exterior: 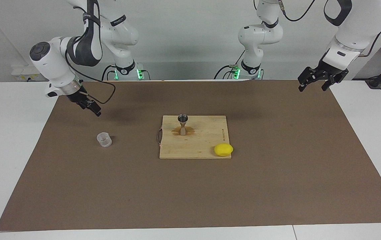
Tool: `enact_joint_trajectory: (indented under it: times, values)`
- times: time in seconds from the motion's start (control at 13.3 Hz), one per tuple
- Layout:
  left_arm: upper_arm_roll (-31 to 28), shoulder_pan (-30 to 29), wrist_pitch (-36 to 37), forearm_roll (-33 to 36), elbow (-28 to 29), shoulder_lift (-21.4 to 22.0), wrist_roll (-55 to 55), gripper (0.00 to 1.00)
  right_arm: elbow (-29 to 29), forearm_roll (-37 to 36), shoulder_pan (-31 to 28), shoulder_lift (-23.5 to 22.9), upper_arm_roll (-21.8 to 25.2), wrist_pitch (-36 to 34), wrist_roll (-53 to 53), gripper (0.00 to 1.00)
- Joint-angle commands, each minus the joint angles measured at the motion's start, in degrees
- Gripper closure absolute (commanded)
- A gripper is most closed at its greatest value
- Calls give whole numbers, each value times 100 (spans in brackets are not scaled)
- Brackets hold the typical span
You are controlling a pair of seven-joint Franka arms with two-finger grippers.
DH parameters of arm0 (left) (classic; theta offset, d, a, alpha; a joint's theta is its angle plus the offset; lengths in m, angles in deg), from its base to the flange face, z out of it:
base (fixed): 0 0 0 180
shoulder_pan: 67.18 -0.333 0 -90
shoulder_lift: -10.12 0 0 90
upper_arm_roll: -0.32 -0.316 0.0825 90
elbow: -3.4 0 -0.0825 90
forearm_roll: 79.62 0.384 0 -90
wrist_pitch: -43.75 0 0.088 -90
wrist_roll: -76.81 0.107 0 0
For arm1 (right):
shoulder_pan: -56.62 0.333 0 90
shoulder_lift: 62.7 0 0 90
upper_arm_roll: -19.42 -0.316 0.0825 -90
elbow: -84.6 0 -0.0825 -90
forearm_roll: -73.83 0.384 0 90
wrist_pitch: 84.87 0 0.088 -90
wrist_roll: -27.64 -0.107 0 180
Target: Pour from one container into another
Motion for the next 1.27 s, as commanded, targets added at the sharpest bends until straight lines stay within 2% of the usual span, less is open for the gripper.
enact_joint_trajectory:
  times: [0.0,0.3,0.53,0.75,1.05,1.2]
  values:
    - [-15,29,-36,107,86,86,-74,0,838,-410,285,-110,-15,-639,163,0]
    - [-15,37,-27,107,77,86,-74,0,2647,-824,883,-750,-7,-1719,137,0]
    - [-15,37,-27,107,77,86,-74,0,3221,-1095,954,-831,-33,-1800,180,0]
    - [-23,11,8,107,60,95,-117,0,3416,-1054,1086,-849,-86,-1862,338,0]
    - [-32,11,8,194,69,95,-135,0,3338,-457,824,-770,-16,-2178,1014,0]
    - [-32,20,17,204,69,95,-135,0,3390,-473,848,-796,-15,-2248,1174,0]
